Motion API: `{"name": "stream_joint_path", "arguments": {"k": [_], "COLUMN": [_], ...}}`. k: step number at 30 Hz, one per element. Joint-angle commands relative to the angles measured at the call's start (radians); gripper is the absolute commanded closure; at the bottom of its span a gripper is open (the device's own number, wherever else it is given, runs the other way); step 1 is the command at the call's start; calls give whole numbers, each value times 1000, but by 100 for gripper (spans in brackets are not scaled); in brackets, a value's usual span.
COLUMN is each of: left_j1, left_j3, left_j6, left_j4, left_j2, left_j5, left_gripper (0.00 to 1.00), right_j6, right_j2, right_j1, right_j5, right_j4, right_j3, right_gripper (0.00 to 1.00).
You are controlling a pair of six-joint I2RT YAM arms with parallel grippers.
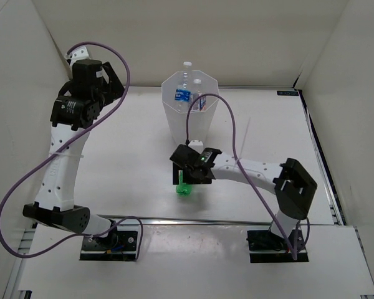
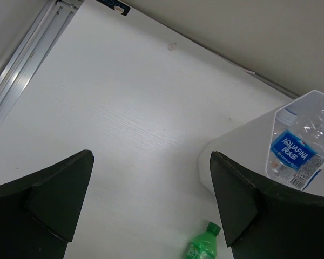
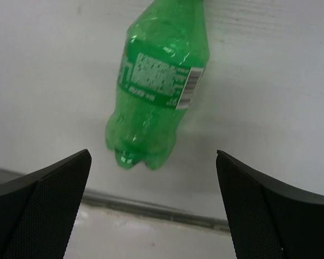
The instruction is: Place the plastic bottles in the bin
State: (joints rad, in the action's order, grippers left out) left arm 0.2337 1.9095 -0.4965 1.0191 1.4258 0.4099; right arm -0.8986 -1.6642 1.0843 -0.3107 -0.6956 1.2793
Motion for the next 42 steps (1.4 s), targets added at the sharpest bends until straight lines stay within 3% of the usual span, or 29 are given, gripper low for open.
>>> {"name": "stream_joint_path", "arguments": {"k": [1,10,14,21,25,29,33,36,41,42], "left_j1": [-4,-4,-4,-4,-4,-4,-4,-4,-4,-4], "left_j3": [-6,-26,-35,-72,-72,-72,-72,-59,-59,-59], "left_j6": [45,111,111,93,93,93,73,64,46,46], "left_j4": [6,35,44,35,35,35,35,45,55,55], "left_j2": [-62,-71,-71,-71,-71,-71,-80,-80,-80,-80], "left_j5": [23,43,53,53,63,82,92,92,101,101], "left_gripper": [0,0,0,0,0,0,0,0,0,0], "right_j6": [-131,-92,-66,-45,13,90,167,348,506,527], "right_j2": [-84,-265,-266,-194,-117,19,141,205,109,80], "right_j1": [3,-24,-34,-34,6,65,75,75,-26,-55], "right_j5": [-123,-139,-110,-74,-47,-91,-102,-125,-82,-58], "right_j4": [44,122,131,120,78,58,21,30,48,48], "right_j3": [0,66,77,28,38,71,162,329,605,740], "right_gripper": [0,1,24,52,59,61,64,61,61,61]}}
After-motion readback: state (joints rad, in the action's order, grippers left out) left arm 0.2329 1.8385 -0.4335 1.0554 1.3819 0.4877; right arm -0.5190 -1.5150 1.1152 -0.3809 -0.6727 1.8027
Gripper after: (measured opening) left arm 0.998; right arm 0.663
